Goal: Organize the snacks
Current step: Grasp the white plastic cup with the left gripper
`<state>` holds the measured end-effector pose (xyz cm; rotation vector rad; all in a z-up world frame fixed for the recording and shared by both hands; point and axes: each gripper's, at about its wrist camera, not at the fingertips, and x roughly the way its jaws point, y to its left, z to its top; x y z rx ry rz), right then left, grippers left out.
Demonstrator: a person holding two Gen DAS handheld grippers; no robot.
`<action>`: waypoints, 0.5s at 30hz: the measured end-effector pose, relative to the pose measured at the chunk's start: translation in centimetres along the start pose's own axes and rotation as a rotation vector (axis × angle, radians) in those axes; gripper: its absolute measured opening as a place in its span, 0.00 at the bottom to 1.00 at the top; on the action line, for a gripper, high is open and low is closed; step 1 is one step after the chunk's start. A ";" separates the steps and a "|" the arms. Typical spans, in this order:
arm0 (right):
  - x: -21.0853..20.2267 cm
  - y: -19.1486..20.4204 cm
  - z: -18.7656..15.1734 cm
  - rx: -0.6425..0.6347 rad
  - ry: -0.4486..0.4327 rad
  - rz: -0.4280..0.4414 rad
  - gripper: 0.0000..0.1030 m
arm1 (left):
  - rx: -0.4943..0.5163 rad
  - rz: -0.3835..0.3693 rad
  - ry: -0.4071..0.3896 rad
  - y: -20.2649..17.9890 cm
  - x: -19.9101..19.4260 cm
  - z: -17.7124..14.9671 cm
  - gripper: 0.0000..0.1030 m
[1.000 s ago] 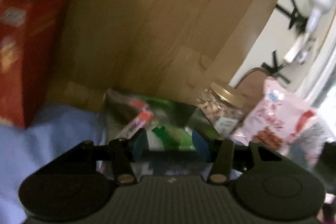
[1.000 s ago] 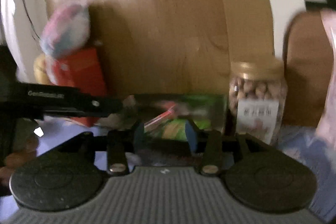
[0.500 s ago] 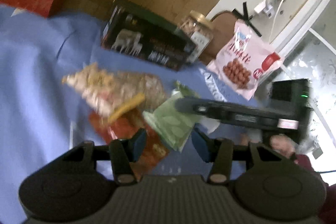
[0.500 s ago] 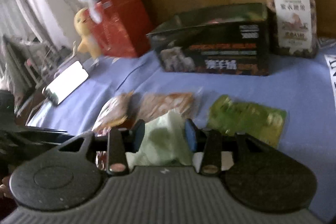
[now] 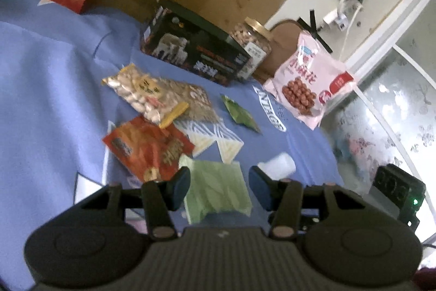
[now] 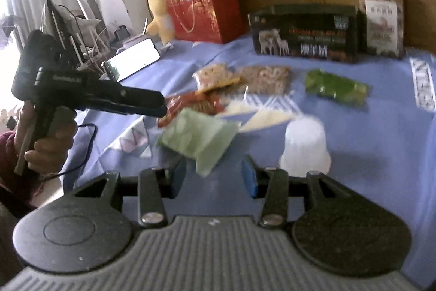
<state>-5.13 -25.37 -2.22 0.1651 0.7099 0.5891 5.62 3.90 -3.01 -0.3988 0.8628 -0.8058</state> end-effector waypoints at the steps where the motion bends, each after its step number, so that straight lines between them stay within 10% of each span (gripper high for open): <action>1: 0.1 0.0 -0.3 -0.004 0.004 -0.007 0.50 | 0.003 0.003 0.006 -0.1 0.1 -0.2 0.47; 9: -1.8 -0.5 -0.9 -0.010 -0.045 -0.075 0.50 | 0.056 -0.027 0.031 -2.2 1.2 0.6 0.47; 15: -3.6 -2.2 -1.7 0.015 -0.111 -0.225 0.50 | 0.346 -0.006 0.070 -9.1 6.4 0.3 0.47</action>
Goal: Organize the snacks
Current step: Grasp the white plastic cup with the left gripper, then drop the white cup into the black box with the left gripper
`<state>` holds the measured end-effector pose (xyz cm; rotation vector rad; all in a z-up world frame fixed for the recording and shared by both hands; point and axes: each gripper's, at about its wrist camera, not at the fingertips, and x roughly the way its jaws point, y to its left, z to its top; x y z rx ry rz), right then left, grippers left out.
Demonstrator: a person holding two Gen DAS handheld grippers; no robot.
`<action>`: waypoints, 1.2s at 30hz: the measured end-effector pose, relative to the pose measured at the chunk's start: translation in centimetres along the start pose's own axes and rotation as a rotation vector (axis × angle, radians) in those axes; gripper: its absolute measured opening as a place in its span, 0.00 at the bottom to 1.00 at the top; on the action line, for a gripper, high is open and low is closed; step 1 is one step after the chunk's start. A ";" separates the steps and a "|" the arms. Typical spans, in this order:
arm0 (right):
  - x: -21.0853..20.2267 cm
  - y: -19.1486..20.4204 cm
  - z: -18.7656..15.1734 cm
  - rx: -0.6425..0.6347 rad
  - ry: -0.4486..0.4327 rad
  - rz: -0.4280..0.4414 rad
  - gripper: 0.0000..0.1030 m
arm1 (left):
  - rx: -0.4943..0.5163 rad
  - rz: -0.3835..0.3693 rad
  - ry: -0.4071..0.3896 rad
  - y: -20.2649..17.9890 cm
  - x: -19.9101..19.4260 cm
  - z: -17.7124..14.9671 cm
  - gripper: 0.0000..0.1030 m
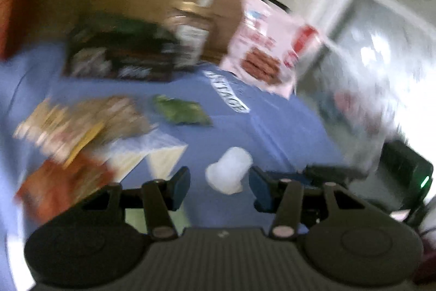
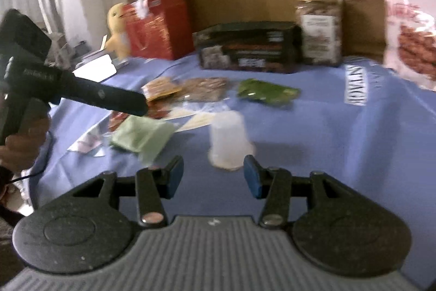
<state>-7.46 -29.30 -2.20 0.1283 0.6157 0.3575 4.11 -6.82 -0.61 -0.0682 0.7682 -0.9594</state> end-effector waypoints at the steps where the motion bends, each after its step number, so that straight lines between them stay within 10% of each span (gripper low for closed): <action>1: 0.0 -0.2 0.0 -0.004 -0.007 -0.010 0.50 | 0.069 0.020 0.009 -1.4 1.1 0.1 0.47; 8: 0.7 -1.3 -0.3 -0.043 -0.021 -0.044 0.49 | 0.222 0.101 0.082 -4.4 6.3 0.4 0.40; 15: 2.9 -0.9 0.5 -0.096 0.008 -0.031 0.30 | 0.087 0.075 0.108 -1.9 6.9 1.9 0.31; 25: 3.2 -2.2 4.1 0.029 -0.260 -0.057 0.44 | -0.049 0.128 -0.120 3.4 3.6 10.7 0.31; 36: 6.8 -5.4 3.2 0.263 -0.170 0.015 0.43 | -0.108 0.266 -0.200 9.2 9.1 19.1 0.32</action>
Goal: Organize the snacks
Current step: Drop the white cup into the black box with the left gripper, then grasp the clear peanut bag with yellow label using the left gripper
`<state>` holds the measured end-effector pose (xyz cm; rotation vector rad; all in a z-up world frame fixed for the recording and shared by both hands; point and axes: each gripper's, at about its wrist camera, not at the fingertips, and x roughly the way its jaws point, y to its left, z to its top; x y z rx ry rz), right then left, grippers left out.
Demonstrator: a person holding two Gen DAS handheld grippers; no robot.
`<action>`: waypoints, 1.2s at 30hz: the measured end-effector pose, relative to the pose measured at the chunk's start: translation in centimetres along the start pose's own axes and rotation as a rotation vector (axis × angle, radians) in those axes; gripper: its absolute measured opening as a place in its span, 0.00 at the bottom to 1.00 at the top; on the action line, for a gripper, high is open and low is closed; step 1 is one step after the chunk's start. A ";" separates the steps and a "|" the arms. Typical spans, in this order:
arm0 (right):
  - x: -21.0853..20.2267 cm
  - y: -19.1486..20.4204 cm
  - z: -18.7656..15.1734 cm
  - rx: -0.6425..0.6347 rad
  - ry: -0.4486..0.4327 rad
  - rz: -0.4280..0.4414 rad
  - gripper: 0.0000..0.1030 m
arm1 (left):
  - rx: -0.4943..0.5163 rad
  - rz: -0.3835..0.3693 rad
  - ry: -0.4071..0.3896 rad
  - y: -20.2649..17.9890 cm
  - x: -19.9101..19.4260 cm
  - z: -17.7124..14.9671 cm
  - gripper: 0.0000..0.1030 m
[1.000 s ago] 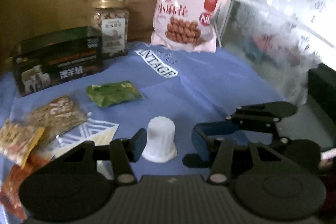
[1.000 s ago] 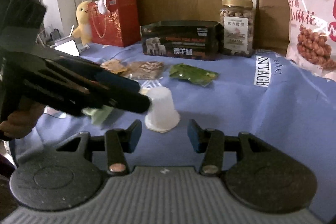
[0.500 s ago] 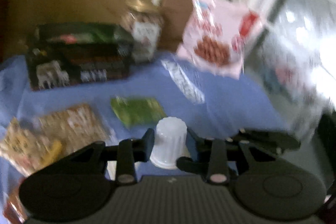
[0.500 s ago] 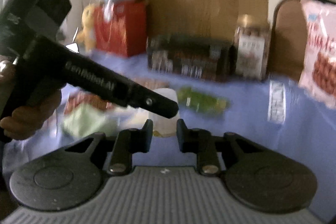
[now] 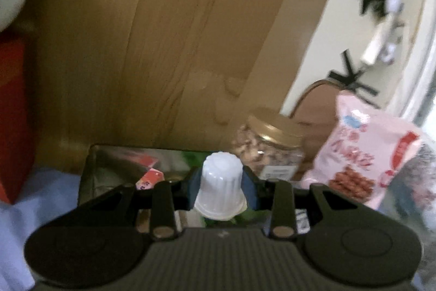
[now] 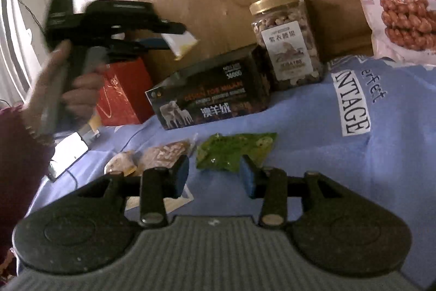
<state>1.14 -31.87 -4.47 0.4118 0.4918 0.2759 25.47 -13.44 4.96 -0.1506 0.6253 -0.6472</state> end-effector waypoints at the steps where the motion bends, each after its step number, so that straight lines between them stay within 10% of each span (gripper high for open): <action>1: -0.1 0.3 -0.1 -0.002 0.000 0.004 0.43 | 0.005 0.018 0.007 0.0 1.0 -0.2 0.32; 8: -0.2 0.1 0.1 -0.006 -0.003 0.031 0.43 | 0.031 0.115 0.038 0.4 1.8 -1.5 0.40; 23: 0.3 0.5 0.1 0.002 0.059 0.047 0.43 | -0.157 0.127 0.084 9.8 -16.0 -10.5 0.40; 36: 7.6 5.8 1.0 0.272 0.359 0.250 0.41 | -0.280 0.005 0.153 13.2 -11.2 -12.3 0.47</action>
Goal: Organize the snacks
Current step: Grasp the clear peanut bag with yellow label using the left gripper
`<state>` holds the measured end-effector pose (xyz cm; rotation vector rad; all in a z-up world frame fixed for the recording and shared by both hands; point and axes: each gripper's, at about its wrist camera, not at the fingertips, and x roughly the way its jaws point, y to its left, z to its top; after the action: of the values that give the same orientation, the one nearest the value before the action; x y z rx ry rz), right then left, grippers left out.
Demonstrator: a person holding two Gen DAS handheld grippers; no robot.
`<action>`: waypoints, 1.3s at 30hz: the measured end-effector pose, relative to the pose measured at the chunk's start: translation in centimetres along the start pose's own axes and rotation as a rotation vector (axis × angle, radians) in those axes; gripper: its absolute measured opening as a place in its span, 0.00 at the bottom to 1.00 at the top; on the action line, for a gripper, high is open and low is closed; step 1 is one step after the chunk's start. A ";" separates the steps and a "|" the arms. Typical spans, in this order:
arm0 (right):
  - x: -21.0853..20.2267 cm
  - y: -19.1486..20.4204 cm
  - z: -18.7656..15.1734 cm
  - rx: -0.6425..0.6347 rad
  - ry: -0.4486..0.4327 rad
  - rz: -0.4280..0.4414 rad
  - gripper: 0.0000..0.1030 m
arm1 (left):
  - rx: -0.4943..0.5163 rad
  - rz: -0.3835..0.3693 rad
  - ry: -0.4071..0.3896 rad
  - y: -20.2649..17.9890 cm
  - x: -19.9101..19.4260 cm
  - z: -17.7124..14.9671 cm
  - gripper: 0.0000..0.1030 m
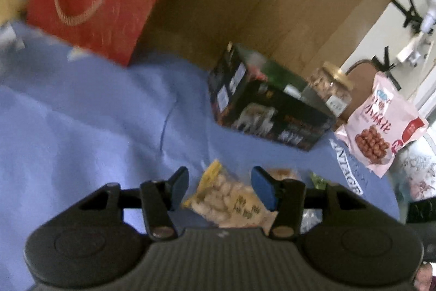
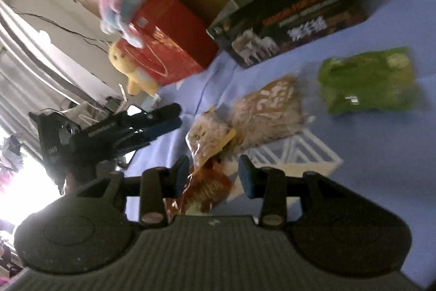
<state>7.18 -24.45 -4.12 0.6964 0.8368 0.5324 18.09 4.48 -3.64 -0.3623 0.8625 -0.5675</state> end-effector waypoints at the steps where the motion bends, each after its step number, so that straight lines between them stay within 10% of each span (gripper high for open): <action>1: 1.0 0.1 0.3 0.010 0.018 -0.009 0.39 | -0.019 -0.015 0.025 0.2 0.5 -0.5 0.47; 6: 3.8 0.3 0.7 0.016 0.043 -0.036 0.14 | -0.025 -0.024 0.037 -0.3 -0.2 -2.3 0.25; 16: -1.6 0.0 -0.2 -0.067 -0.069 -0.068 0.11 | -0.011 -0.143 0.072 -4.6 0.3 -3.6 0.24; 23: -4.9 0.5 2.7 -0.099 -0.203 -0.053 0.11 | 0.073 -0.189 -0.005 -9.3 0.0 1.3 0.24; 39: 4.9 -0.5 16.0 -0.356 -0.218 -0.256 0.16 | 0.115 0.073 -0.113 -8.4 8.4 11.2 0.34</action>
<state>22.99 -26.92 0.74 0.3066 0.5943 0.3535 28.61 -6.47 2.34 -0.2545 0.7279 -0.5221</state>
